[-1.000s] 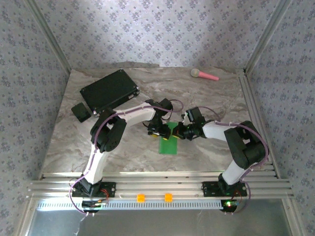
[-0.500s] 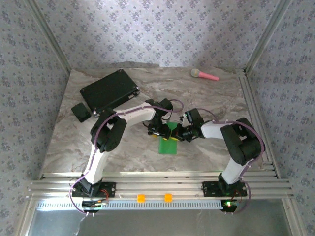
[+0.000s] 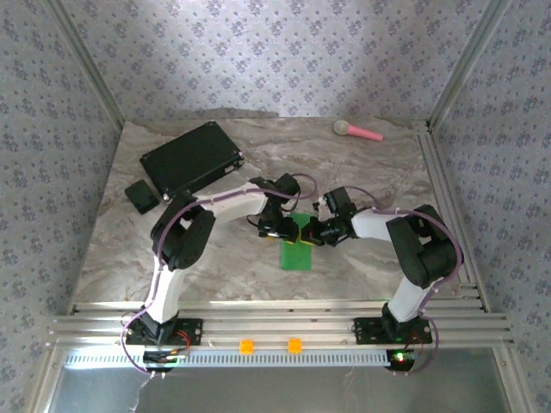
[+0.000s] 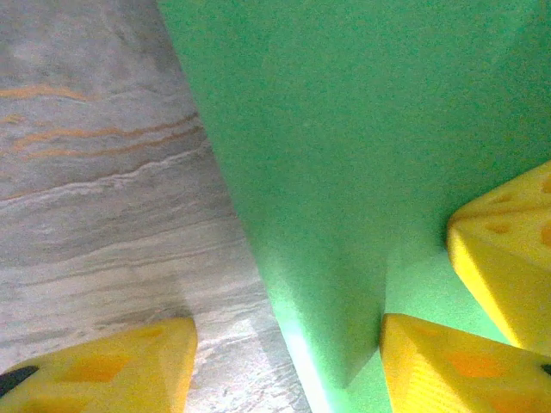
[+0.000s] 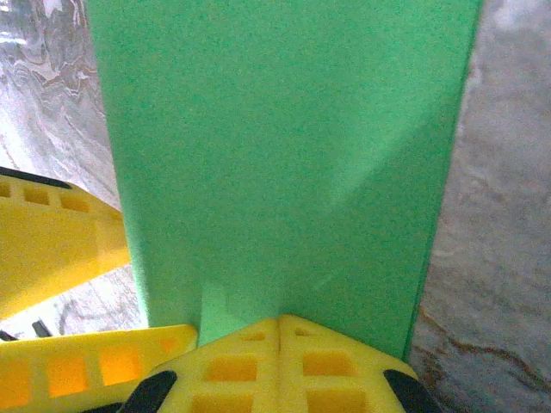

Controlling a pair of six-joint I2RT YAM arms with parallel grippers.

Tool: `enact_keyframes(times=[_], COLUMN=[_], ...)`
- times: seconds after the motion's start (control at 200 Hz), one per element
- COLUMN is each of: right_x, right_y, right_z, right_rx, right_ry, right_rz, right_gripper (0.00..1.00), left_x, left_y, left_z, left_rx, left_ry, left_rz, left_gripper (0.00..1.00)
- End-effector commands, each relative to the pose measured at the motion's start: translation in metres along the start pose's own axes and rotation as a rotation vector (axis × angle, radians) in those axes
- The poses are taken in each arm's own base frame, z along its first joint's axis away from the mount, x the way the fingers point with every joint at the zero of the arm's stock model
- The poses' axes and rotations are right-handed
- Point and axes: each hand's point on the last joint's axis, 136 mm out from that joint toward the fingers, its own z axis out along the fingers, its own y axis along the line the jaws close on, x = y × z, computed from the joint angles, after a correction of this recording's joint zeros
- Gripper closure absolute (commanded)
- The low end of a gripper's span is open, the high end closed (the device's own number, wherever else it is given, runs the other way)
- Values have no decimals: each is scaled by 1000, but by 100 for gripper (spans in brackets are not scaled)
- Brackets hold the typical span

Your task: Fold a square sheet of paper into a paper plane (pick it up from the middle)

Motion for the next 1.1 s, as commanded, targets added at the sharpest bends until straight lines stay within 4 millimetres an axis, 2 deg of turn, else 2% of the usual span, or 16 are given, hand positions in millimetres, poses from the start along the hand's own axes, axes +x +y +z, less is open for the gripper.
enact_keyframes(times=[0.0,0.125,0.23,0.435,0.605,0.68,0.795,1.094], right_x=[21,14,13,14,14,14,15,14], right_y=[-48,-44,-44,-53,-55,-56,-56,-56], right_z=[4,3,3,1,0,0,1,3], right_rx=[201,199,199,221,218,218,211,206], right_ry=[98,118,137,144,129,125,125,120], right_rz=[25,-21,-44,-38,-23,-18,-11,-3], right_gripper=[100,100,100,100,100,100,100,100], left_x=[-47,-58,-62,-64,-60,-57,-58,-54], left_y=[-2,-11,-20,-43,-51,-50,-40,-44], left_z=[-42,-78,-87,-76,-60,-51,-34,-24], left_rx=[114,281,383,534,601,612,640,683], left_ry=[-250,-356,-374,-316,-234,-181,-150,-109], left_rz=[-90,-115,-110,-99,-85,-54,-111,-115], left_gripper=[41,42,52,82,100,100,100,100])
